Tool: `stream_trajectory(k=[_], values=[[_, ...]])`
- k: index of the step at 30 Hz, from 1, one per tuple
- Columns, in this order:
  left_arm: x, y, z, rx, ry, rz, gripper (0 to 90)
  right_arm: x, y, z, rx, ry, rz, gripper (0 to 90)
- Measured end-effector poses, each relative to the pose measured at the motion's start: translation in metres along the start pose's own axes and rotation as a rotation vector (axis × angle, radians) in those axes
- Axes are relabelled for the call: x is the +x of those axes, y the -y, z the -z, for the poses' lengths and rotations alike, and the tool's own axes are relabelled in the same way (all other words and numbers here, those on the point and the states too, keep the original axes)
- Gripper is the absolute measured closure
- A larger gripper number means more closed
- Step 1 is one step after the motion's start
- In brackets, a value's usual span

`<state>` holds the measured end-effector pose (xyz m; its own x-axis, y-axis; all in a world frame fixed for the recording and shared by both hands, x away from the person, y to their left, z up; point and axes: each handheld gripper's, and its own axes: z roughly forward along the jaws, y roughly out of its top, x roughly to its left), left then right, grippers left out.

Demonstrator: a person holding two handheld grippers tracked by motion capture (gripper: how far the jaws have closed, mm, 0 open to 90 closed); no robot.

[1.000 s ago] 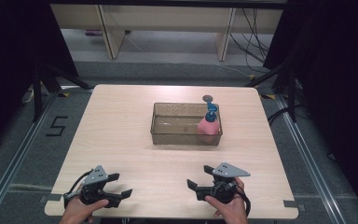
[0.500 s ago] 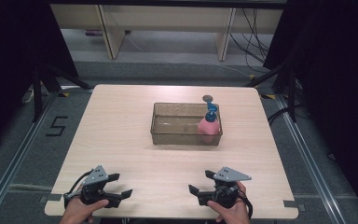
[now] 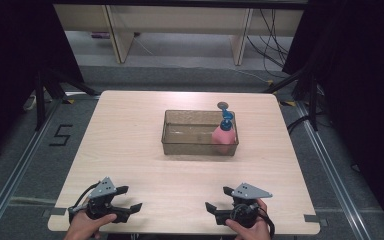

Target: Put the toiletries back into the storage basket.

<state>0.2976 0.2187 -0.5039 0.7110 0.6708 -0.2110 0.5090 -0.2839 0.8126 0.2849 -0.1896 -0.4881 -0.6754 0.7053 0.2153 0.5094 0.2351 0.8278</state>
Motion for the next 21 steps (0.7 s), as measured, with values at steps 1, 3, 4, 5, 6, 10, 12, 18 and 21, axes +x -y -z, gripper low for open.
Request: stream_trajectory(k=[1,3,4,5,6,10,12,18,21], values=[[-0.0002,-0.0002,0.0002,0.006,-0.002,-0.001,16.4,-0.0001,0.0016,0.0016,0.004,0.003,-0.001,15.5],[-0.0002,-0.0002,0.0002,0.006,-0.001,-0.002,16.4,0.0,0.0025,0.004,0.012,0.017,0.0,15.5],[-0.0003,-0.0003,0.0005,0.009,-0.003,-0.002,16.4,0.0003,0.0029,0.0046,0.008,0.012,-0.005,15.5],[-0.0003,-0.0003,0.0005,0.009,-0.003,-0.002,16.4,0.0005,0.0037,0.0046,0.008,-0.003,-0.025,15.5],[-0.0003,-0.0003,0.0005,0.009,-0.003,-0.002,16.4,0.0005,0.0037,0.0046,0.008,-0.003,-0.025,15.5],[-0.0001,-0.0003,0.0004,0.0,-0.004,-0.003,16.3,-0.0003,0.0047,0.0079,0.003,0.019,-0.009,15.5],[-0.0005,-0.0005,0.0003,0.0,-0.003,0.006,16.3,0.0034,0.0066,0.0086,0.004,0.004,-0.072,15.5],[-0.0004,-0.0005,0.0005,0.001,-0.007,0.001,16.2,-0.0016,0.0079,0.01,-0.004,0.024,-0.016,15.5],[-0.0005,-0.0007,0.0006,0.006,-0.006,0.007,16.2,-0.0008,0.0086,0.0102,0.003,0.001,-0.038,15.5]])
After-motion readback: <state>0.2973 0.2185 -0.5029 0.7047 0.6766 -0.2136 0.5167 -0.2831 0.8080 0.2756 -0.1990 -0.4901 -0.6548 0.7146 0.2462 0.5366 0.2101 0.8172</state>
